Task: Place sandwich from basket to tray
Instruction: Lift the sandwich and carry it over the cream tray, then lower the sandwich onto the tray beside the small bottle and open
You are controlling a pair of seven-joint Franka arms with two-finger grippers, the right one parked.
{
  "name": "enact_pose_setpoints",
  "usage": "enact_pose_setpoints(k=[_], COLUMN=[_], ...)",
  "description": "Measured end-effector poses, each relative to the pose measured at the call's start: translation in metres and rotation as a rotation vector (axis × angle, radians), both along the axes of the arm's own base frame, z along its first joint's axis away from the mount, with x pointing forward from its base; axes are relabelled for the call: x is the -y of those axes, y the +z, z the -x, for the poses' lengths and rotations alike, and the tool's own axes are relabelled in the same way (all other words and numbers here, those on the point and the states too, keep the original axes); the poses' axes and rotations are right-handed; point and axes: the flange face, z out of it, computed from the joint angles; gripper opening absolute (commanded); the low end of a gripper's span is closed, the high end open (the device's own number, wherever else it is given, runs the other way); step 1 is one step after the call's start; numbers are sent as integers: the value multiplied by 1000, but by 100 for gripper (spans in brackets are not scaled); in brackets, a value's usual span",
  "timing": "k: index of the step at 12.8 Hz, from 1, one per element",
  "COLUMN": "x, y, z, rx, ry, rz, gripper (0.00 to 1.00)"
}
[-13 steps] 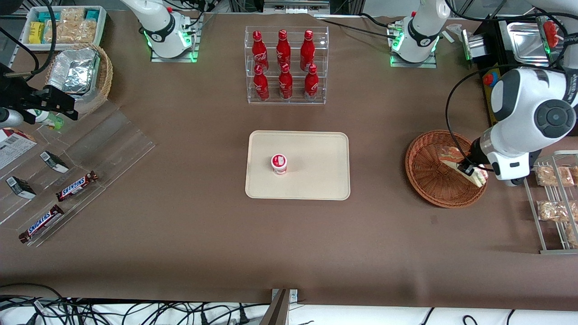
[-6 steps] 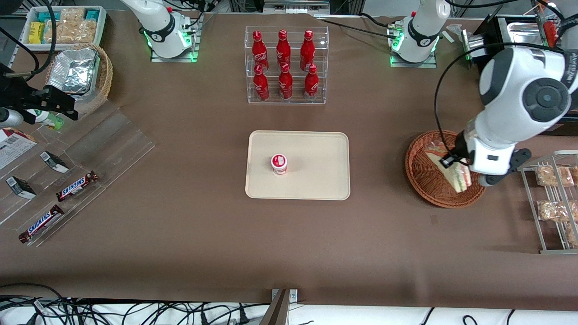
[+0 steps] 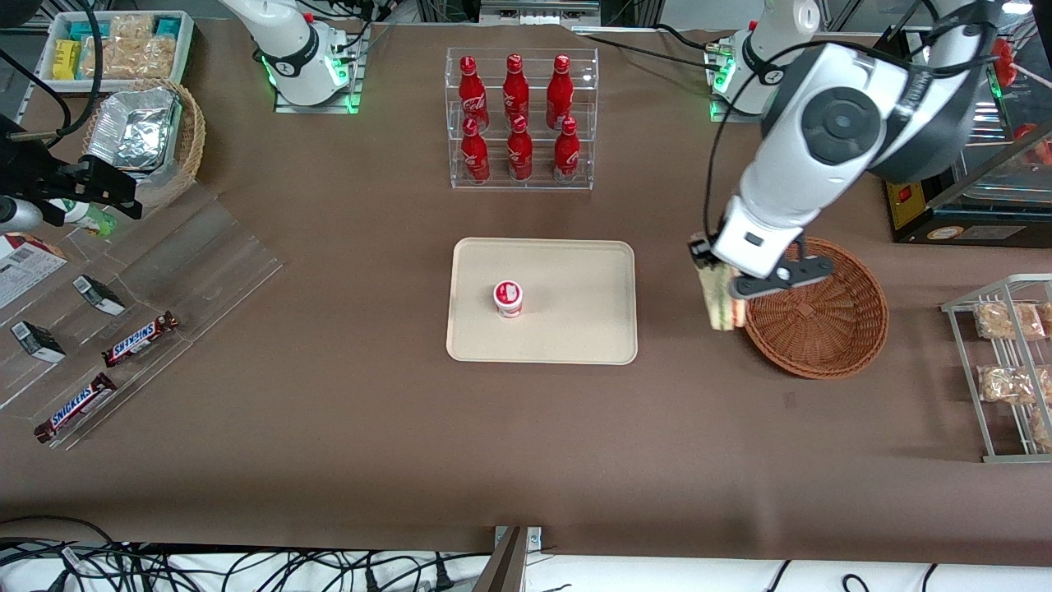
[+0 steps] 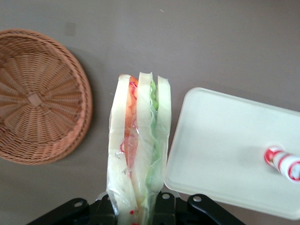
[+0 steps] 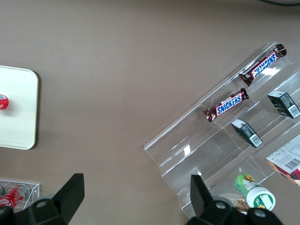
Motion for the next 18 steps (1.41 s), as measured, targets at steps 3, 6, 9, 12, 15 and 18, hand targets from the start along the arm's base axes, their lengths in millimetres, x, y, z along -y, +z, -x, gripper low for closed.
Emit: enact_pose_setpoints(k=[3, 6, 9, 12, 15, 18], x=[45, 90, 110, 131, 144, 152], y=[-12, -47, -90, -142, -198, -229], z=[13, 23, 27, 32, 40, 49], rx=[0, -11, -37, -22, -13, -32], ry=[-85, -154, -193, -189, -177, -184], rz=[46, 98, 73, 25, -19, -24], gripper=[0, 0, 0, 0, 0, 0])
